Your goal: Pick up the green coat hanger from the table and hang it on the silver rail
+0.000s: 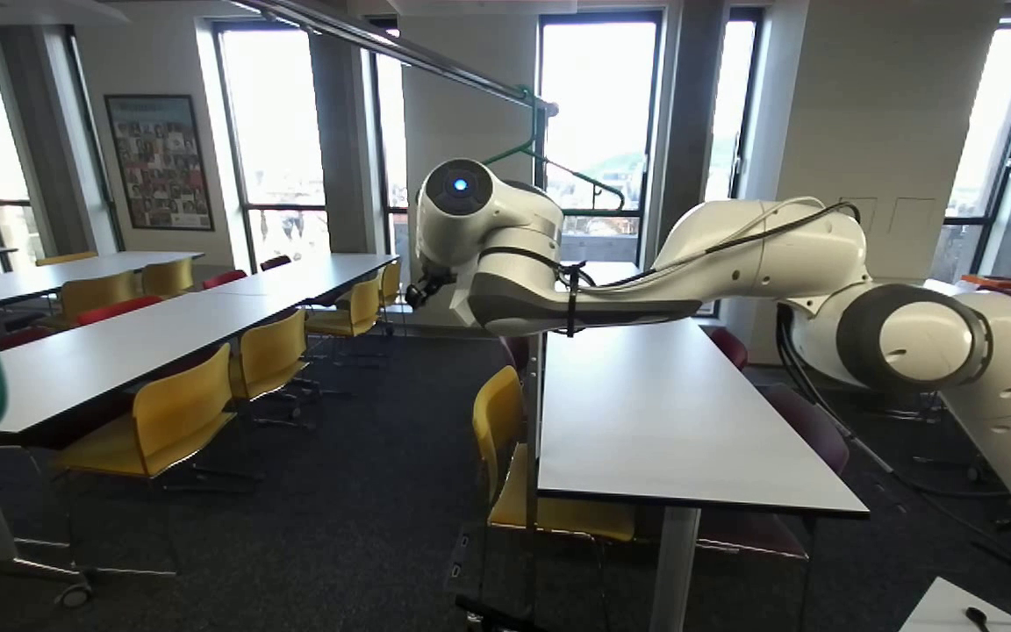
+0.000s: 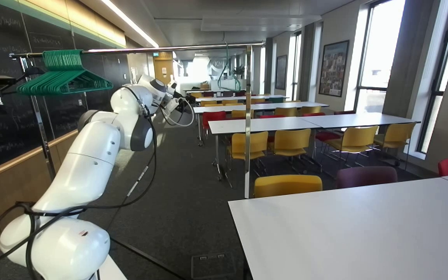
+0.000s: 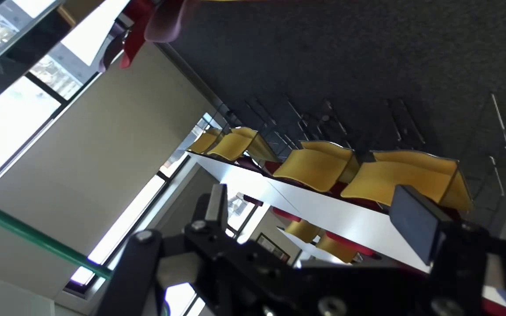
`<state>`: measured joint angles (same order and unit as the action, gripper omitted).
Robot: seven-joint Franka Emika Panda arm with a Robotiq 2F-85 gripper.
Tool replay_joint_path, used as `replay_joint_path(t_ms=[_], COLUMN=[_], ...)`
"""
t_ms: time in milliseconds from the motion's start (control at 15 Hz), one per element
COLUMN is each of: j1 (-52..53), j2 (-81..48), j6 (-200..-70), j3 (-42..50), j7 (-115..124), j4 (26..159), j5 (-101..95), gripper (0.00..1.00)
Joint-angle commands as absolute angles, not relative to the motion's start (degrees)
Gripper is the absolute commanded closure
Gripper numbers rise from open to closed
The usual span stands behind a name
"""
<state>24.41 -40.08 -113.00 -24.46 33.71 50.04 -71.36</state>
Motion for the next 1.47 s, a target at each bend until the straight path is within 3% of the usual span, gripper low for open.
replay_joint_path(t_ms=[0, 533, 1200, 1267, 1400], j1=[18.1, 4.4, -17.4, -3.9, -6.0], j2=[-32.1, -23.5, -11.1, -13.9, -12.2], j6=[-120.4, -137.4, -141.7, -140.3, -140.1], j3=[-26.9, -33.1, -46.2, -32.9, -34.4], j7=[40.7, 53.2, 44.6, 44.4, 42.5], j4=[63.4, 80.8, 102.2, 96.4, 98.8], j5=[-68.3, -55.0, -11.7, -12.2, -8.7], gripper=[0.0, 0.0, 0.0, 0.0, 0.0])
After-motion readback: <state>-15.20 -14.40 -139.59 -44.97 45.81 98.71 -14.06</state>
